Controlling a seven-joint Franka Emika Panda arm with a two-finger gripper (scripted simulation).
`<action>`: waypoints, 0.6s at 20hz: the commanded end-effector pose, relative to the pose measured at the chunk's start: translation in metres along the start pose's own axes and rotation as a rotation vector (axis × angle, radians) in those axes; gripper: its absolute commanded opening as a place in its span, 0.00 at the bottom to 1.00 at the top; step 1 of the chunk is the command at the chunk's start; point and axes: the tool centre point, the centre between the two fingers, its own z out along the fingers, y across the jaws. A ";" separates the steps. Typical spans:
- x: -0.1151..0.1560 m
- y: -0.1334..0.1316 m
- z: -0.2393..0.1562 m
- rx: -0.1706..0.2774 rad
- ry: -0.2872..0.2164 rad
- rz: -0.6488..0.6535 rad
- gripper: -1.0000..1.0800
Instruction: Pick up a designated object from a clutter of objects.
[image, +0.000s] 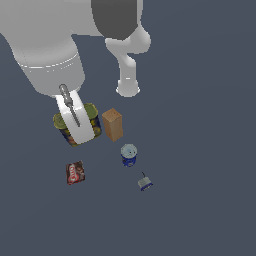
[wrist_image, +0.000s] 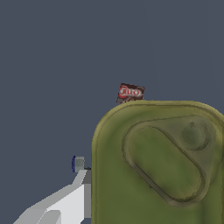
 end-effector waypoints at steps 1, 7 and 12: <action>0.015 0.006 -0.020 0.002 0.002 -0.002 0.00; 0.039 0.016 -0.048 0.002 0.003 -0.002 0.00; 0.051 0.020 -0.060 0.002 0.003 -0.002 0.00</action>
